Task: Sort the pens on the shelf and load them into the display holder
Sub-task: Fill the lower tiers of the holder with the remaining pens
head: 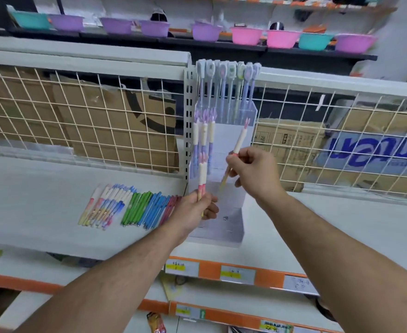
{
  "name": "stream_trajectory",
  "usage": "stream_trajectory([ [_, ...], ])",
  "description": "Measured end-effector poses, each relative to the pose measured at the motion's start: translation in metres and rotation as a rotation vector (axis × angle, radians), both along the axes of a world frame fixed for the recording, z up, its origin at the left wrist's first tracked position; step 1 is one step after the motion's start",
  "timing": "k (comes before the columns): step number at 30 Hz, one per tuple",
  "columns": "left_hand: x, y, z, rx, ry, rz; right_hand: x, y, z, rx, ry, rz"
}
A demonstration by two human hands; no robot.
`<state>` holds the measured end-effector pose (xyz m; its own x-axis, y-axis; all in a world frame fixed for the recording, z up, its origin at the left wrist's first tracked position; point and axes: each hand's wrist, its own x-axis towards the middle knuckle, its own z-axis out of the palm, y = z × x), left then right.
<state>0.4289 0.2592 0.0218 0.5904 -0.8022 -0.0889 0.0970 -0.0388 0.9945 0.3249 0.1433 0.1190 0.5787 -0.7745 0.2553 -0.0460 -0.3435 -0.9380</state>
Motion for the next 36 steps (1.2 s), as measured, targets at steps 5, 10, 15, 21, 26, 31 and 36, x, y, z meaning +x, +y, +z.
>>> stream_trajectory([
  [5, 0.009, -0.005, -0.008, 0.034, -0.032, -0.016, 0.020, -0.020, 0.027, -0.097, 0.002, -0.060],
  [10, 0.017, -0.005, -0.012, 0.043, -0.030, -0.061, 0.047, -0.035, 0.031, -0.167, 0.079, -0.106],
  [15, 0.021, -0.005, -0.015, 0.040, -0.007, -0.096, 0.064, -0.040, 0.025, -0.181, 0.162, -0.113],
  [21, 0.026, -0.005, -0.018, 0.018, 0.061, -0.117, 0.070, -0.040, 0.014, -0.213, 0.345, -0.081],
  [26, 0.026, -0.005, -0.019, 0.022, 0.054, -0.129, 0.069, -0.039, 0.014, -0.262, 0.388, -0.104],
  [31, 0.026, -0.006, -0.018, 0.028, 0.047, -0.133, 0.066, -0.039, 0.011, -0.273, 0.399, -0.093],
  [36, 0.025, -0.006, -0.017, 0.038, 0.027, -0.130, 0.067, -0.038, 0.010, -0.264, 0.410, -0.115],
])
